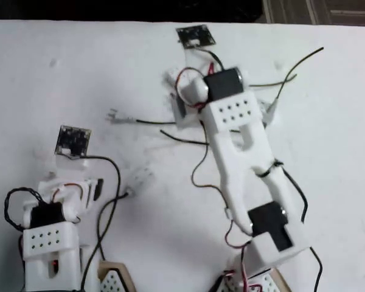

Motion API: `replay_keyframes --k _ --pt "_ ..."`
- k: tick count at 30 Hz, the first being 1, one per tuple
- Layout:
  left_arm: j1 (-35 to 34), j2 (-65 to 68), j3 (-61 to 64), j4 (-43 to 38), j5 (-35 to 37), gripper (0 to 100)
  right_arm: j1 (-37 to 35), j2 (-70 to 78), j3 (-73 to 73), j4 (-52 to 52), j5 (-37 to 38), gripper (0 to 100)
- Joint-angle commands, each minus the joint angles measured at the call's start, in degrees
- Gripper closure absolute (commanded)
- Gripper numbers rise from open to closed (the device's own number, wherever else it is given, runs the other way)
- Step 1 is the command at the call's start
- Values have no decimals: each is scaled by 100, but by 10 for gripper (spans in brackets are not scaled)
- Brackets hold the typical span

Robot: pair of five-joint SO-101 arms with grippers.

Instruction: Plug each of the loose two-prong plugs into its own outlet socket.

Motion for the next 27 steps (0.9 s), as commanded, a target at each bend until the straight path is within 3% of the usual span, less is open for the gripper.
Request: replay_keyframes --k 1,7,9,13,24,27 --pt "-13 -110 -26 -123 35 740 119 -242 571 -760 62 980" --pt "-13 -110 -26 -123 35 740 163 681 879 -1824 132 851" --pt "-13 -110 -26 -123 35 740 163 1077 870 -2070 466 813" --pt "-13 -110 -26 -123 35 740 338 1974 563 -2484 949 814" --pt "-22 -110 -26 -123 9 740 892 4145 -1547 -2554 1222 816" --pt "-22 -110 -26 -123 9 740 901 4497 -1890 -2334 1222 885"
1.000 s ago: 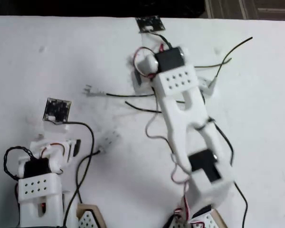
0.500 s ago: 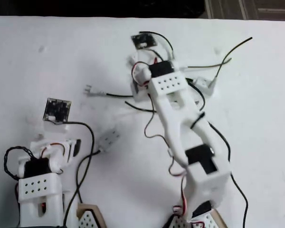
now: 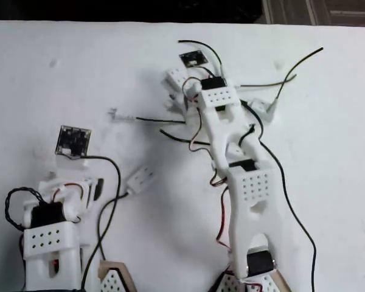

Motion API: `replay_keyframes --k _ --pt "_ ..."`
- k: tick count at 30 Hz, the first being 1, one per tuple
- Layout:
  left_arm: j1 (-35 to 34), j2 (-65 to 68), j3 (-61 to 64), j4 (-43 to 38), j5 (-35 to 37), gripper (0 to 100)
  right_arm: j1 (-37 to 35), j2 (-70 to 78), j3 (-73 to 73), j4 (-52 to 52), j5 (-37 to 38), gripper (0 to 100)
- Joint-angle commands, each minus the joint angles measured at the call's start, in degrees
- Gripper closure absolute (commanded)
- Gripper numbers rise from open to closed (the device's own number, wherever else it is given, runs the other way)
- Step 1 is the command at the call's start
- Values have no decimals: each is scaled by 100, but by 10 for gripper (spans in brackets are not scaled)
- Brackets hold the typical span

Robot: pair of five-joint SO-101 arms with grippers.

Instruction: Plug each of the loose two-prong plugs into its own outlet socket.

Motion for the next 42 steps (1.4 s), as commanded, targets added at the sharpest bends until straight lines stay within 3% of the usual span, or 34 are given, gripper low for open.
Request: replay_keyframes --k 1,2,13,21,32,42 --pt "-22 -110 -26 -123 9 740 84 224 -580 207 53 935" --pt "-22 -110 -26 -123 9 740 92 251 -747 295 53 985" --pt "-22 -110 -18 -123 9 740 -66 242 -2901 2774 79 981" --pt "-22 -110 -18 -123 9 740 -312 -418 -3007 2800 79 981" --pt "-22 -110 -18 -123 9 740 -1138 -3591 193 2765 510 981" --pt "-22 -110 -18 -123 26 740 -1007 -5974 2620 2756 527 981"
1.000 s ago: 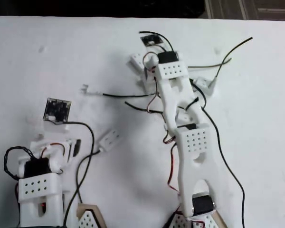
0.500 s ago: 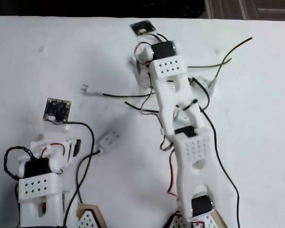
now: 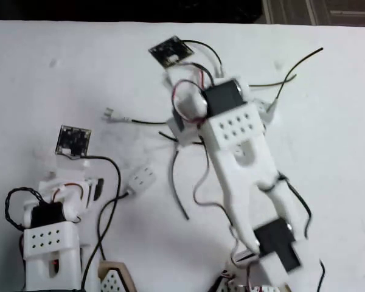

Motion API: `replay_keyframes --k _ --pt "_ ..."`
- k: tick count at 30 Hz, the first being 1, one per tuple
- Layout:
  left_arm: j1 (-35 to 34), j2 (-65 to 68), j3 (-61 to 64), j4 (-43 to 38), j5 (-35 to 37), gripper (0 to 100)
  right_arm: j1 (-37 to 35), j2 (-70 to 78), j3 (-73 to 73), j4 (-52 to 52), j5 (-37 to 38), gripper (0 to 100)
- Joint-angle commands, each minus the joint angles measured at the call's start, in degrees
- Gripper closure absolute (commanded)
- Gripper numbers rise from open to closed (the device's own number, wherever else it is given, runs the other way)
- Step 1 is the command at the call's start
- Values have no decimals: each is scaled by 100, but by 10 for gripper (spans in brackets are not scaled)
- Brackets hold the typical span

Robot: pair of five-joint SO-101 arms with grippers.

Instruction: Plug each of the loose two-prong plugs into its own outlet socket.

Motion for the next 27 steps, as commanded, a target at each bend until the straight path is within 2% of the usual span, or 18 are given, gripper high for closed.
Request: replay_keyframes --k 1,10,13,18,27 --pt "-22 -110 -18 -123 35 740 75 -734 659 -4 53 981" --pt "-13 -110 -18 -123 35 740 198 -927 1776 -1367 158 979" --pt "-13 -110 -18 -123 35 740 207 -927 2101 -1736 448 928" --pt "-13 -110 -18 -123 35 740 207 -725 2462 -2325 -246 833" --pt "-13 -110 -18 -123 35 740 207 954 2435 -3864 -1187 833"
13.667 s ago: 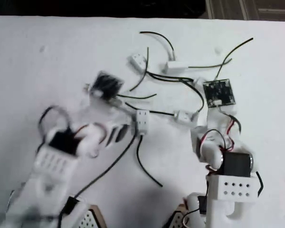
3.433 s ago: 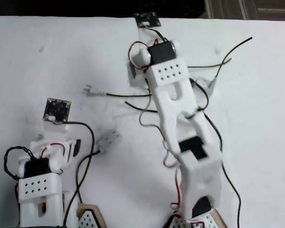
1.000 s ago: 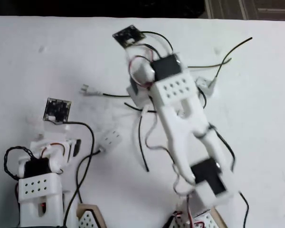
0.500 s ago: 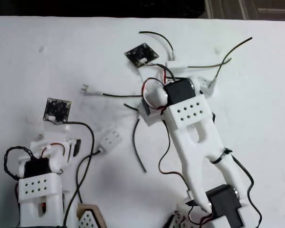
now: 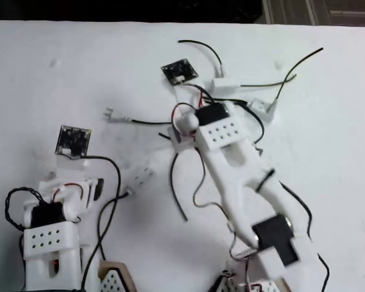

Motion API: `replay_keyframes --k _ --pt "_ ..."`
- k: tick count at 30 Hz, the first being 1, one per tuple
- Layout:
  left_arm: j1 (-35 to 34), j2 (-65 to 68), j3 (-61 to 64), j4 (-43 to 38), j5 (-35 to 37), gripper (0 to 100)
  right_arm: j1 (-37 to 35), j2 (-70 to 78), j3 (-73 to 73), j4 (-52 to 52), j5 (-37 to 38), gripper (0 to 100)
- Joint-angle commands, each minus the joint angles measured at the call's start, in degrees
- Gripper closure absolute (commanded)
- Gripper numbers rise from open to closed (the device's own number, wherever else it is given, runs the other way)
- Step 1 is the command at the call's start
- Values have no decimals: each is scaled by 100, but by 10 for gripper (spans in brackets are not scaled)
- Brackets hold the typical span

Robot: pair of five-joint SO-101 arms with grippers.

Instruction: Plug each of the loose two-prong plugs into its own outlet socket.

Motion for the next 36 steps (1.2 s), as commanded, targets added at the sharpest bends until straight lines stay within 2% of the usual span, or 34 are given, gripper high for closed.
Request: replay_keyframes --k 1,11,21,24,29,36 --pt "-13 -110 -18 -123 35 740 84 426 -123 -637 -334 833" --pt "-31 -110 -18 -123 26 740 57 1657 -1160 -391 -1407 833" --pt "-40 -110 -18 -123 18 740 84 2862 -1960 -365 -1758 851" --pt "-40 -110 -18 -123 18 740 84 2870 -2163 -251 -1741 981" --pt "-40 -110 -18 -123 18 740 84 2484 -2303 268 -1635 982" --pt "-40 -110 -18 -123 18 740 40 1103 -2277 1015 -290 981"
